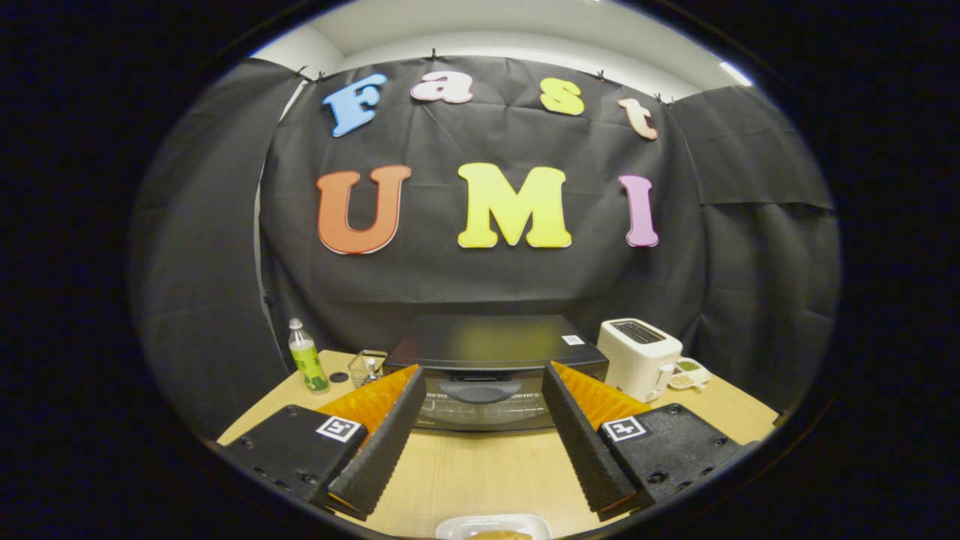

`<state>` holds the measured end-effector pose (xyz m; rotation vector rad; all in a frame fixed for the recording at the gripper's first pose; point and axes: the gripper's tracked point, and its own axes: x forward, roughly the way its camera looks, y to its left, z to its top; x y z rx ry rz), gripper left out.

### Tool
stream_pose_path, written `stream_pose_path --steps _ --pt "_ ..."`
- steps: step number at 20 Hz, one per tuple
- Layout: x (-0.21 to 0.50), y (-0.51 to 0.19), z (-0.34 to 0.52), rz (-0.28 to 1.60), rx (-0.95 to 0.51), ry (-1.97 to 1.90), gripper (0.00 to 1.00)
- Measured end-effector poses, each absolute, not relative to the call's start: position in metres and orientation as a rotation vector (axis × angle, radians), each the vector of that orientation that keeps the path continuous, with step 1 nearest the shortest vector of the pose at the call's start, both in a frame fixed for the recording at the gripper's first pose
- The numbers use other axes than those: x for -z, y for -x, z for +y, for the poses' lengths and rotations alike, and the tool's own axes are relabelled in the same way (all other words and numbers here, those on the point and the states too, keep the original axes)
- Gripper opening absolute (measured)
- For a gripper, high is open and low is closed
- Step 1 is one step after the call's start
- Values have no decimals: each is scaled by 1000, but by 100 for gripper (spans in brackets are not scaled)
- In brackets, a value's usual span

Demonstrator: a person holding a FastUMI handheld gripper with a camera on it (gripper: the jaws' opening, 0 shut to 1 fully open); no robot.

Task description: Open the toaster oven, put the food inside, and close the toaster oven door.

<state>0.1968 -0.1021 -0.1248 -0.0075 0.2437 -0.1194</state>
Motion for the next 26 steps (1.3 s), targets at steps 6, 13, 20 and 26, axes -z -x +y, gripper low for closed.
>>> stream_pose_path --steps 6,13,20,26 --pt "166 -251 -108 302 121 -14 100" --pt "190 -292 -116 317 134 18 100" --pt "208 -314 -122 313 143 1 100" --pt "221 -324 -121 314 128 -1 100"
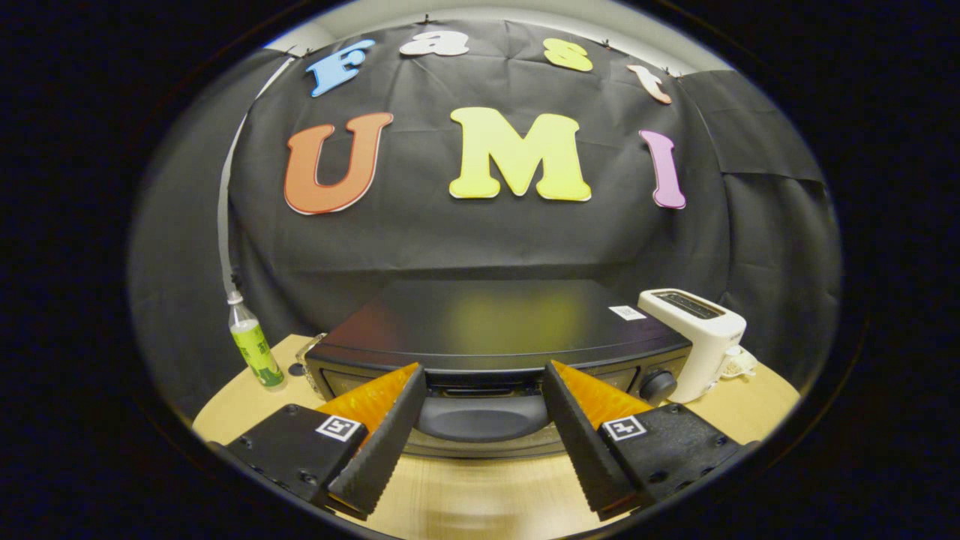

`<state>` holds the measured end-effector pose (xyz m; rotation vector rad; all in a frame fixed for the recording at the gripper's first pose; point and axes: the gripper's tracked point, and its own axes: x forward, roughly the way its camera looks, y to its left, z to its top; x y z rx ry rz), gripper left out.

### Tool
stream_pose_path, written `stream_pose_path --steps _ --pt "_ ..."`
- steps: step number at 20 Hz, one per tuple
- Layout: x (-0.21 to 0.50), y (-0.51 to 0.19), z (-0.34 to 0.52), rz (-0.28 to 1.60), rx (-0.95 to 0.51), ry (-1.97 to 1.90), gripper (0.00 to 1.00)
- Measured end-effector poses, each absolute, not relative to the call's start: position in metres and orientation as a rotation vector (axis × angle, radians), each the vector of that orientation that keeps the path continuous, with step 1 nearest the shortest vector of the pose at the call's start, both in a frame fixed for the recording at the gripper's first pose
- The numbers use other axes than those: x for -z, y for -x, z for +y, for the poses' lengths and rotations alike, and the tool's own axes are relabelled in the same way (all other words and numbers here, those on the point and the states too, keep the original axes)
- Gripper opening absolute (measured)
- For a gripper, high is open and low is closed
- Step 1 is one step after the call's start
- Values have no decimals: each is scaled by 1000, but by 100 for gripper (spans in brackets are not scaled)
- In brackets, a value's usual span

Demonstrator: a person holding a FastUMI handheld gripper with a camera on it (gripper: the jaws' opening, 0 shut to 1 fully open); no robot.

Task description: Open the toaster oven, put the food inside, and close the toaster oven door.

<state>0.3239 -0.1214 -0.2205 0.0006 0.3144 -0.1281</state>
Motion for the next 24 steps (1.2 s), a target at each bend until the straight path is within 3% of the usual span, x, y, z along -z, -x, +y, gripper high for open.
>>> stream_pose_path --steps 13,24 --pt "242 -261 -115 343 131 1 100" --pt "291 -203 -105 506 148 24 100"
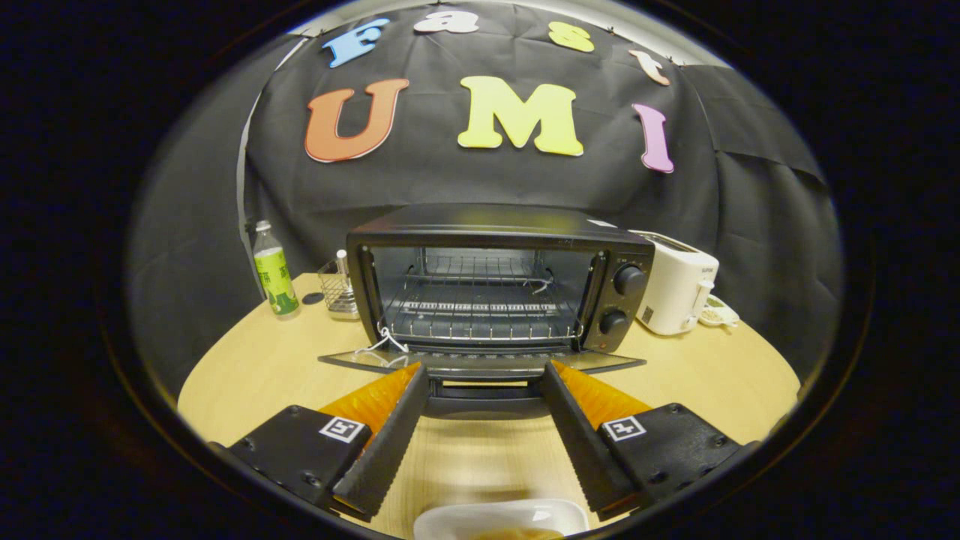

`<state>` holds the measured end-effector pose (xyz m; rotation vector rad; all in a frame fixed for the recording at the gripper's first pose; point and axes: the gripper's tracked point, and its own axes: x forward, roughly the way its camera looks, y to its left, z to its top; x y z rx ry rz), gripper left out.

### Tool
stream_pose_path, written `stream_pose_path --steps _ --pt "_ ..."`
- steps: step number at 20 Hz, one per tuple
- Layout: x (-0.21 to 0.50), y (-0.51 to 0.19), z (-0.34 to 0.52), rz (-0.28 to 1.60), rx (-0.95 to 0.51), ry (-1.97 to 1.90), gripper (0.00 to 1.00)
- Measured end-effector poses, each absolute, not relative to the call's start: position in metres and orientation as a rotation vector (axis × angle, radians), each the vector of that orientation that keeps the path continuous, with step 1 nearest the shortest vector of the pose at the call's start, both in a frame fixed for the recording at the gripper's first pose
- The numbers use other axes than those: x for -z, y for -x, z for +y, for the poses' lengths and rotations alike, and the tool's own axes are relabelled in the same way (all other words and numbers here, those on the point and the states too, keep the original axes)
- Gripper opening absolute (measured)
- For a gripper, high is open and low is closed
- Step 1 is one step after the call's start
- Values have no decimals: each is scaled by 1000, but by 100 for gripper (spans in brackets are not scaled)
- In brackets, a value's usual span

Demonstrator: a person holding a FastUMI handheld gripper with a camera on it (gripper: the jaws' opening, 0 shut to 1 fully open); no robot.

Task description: Open the toaster oven, put the food inside, and close the toaster oven door.

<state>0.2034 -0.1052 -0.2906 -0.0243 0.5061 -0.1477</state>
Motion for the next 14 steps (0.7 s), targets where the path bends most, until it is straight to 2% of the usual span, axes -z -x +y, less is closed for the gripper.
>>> stream_pose_path --steps 9,14 --pt "338 -181 -102 703 153 37 97" --pt "340 -180 -94 703 136 55 98"
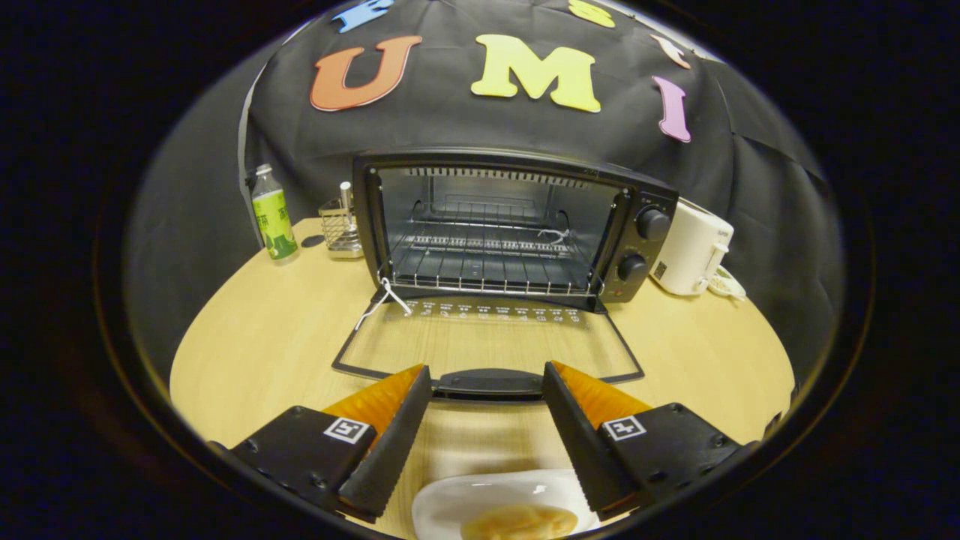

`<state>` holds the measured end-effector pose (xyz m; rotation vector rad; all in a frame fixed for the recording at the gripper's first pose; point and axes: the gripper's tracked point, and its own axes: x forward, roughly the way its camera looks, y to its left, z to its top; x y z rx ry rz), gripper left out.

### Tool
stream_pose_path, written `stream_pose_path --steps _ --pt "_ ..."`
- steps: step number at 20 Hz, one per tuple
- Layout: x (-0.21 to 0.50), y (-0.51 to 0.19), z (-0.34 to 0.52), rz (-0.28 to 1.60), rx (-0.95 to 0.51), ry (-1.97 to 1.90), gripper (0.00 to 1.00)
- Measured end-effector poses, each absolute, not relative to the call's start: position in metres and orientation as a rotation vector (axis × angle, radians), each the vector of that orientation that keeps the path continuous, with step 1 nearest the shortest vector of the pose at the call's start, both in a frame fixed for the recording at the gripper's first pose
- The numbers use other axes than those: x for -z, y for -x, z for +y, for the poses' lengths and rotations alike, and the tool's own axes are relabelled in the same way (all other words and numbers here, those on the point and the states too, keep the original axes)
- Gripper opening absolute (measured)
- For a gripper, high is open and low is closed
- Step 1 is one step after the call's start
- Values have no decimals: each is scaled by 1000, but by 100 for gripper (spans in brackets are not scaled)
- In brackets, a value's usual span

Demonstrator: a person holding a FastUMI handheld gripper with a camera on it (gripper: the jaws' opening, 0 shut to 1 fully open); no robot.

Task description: Open the toaster oven, put the food inside, and close the toaster oven door.

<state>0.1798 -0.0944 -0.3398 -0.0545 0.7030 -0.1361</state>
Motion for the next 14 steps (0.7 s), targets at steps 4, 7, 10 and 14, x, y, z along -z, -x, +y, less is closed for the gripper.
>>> stream_pose_path --steps 4,7,10,14 --pt "352 -177 -91 734 124 31 98" --pt "339 -170 -91 693 127 20 98" --pt "314 -160 -84 639 105 17 98" --pt "265 -131 -79 537 91 68 100"
